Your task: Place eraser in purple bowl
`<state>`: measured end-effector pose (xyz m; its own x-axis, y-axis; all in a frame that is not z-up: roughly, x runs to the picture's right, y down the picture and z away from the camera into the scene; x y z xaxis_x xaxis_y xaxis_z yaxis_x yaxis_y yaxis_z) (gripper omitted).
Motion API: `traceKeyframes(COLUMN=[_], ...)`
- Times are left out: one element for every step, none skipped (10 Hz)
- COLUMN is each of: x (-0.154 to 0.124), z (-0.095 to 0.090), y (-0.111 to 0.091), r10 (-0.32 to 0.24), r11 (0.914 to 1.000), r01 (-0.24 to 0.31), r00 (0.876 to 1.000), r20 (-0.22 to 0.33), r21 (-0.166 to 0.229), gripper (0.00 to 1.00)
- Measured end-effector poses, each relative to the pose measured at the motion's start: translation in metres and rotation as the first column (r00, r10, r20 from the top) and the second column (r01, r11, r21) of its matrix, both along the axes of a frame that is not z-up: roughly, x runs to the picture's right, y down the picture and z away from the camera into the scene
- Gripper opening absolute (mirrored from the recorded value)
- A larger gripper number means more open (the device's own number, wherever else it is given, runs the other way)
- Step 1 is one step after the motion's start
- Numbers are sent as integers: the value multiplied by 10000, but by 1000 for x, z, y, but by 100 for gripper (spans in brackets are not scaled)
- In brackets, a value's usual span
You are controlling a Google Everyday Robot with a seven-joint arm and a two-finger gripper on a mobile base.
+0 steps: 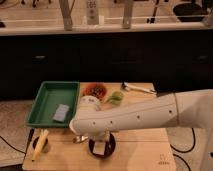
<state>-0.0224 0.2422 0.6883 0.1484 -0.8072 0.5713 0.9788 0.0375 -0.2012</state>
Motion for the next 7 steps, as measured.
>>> traceKeyframes(x=[-2,-2,-3,-6,-6,-6,-6], z=[-1,-2,-2,-2,-1,-2,-2], y=[0,0,-1,-3,-4,-4,-5], r10=[-36,-46,-74,-136,-180,-208,-218], r11=[10000,10000,10000,9999,9998,9997,9997], r01=[36,46,74,134,178,206,214], r00=[10000,10000,9999,9997,9996,9995,9993], r20=[53,78,105,181,222,246,290], r21=[8,12,43,86,112,117,128], gripper=[0,0,0,0,0,0,0])
